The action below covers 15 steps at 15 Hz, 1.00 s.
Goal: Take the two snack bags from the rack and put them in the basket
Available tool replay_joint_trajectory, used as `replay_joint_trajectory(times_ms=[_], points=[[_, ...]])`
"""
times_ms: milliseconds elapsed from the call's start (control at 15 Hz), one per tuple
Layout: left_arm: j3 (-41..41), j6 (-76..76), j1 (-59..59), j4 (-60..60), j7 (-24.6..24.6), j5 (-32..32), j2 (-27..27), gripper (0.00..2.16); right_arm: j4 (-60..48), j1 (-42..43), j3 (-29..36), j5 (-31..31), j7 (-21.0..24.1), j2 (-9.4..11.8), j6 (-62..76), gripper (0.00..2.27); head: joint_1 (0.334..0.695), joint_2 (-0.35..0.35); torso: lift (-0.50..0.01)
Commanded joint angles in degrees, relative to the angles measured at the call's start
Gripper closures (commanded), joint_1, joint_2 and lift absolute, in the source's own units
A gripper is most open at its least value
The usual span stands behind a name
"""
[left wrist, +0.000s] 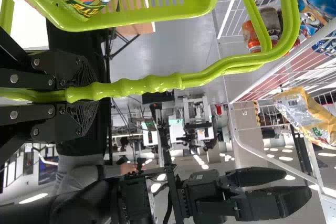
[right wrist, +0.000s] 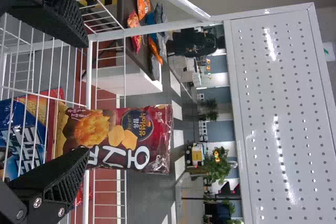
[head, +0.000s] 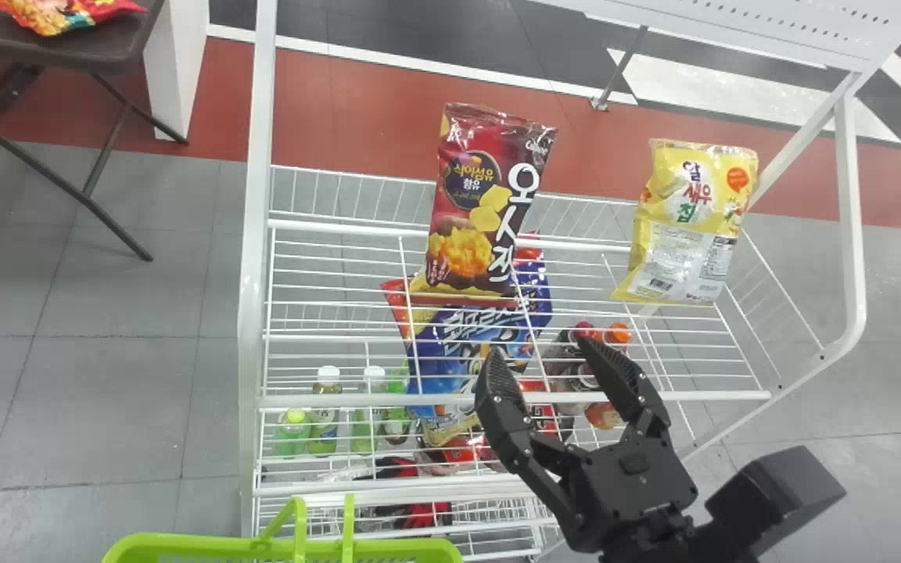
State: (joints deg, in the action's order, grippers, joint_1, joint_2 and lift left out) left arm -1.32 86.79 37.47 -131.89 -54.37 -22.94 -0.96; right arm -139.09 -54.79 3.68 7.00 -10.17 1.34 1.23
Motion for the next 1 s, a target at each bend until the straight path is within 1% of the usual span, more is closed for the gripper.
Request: replay_joint_trajectory(times_ms=[0,933], points=[[0.2,0.0,0.3,-0.2,-0.1,0.0,0.0,1.69,0.0,-0.3,-0.3,-0.5,0.1,0.1,0.7,0.11,0.695,-0.350,-0.011],[0.5,0.0,0.5,-0.7,-0.2,0.0,0.0,1.69,-0.5,-0.7,-0.2,-0.6,0.1,0.4,2.7,0.12,0.695,-0.350,-0.011]])
